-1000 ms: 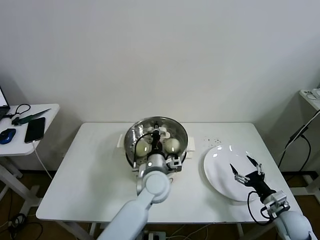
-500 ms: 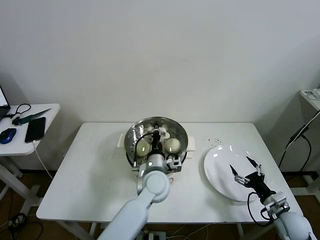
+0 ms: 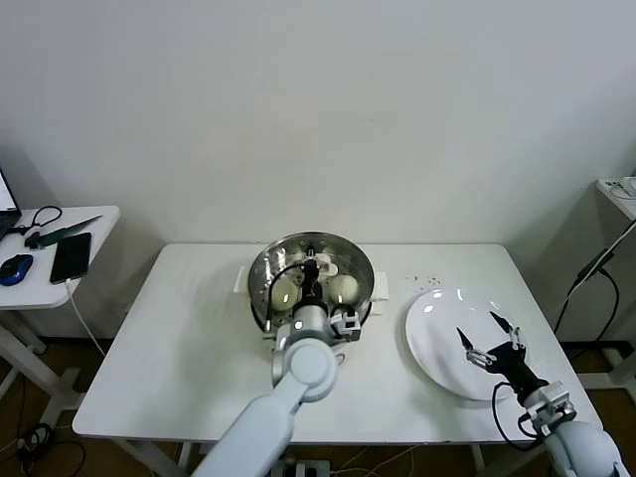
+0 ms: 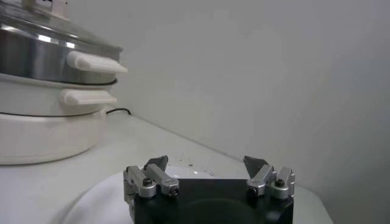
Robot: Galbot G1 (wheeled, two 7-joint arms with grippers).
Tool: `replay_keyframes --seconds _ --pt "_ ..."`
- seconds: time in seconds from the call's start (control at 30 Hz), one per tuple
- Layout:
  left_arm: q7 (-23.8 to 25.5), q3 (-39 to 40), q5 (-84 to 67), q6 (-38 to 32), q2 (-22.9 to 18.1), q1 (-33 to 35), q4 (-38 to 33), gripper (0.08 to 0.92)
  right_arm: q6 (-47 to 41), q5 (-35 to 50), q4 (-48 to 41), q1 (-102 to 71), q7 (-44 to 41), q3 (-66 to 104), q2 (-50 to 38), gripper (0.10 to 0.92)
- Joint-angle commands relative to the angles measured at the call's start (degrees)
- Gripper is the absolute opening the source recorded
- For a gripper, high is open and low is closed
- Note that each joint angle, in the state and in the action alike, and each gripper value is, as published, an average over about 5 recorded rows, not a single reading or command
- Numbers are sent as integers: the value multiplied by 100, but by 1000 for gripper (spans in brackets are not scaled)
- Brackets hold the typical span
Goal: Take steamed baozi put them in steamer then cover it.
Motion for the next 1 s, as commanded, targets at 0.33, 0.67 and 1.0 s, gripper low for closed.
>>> replay_keyframes --seconds 0.33,0.67,1.0 --pt "242 -34 -198 48 547 549 -1392 496 -529 -24 137 47 257 -8 6 823" --pt "-42 -345 -769 15 1057 1353 -2486 775 -777 102 351 29 346 12 54 823" --pt "-1780 -2068 -3783 -1311 1417 2330 -2885 822 -706 116 462 -90 388 85 167 823"
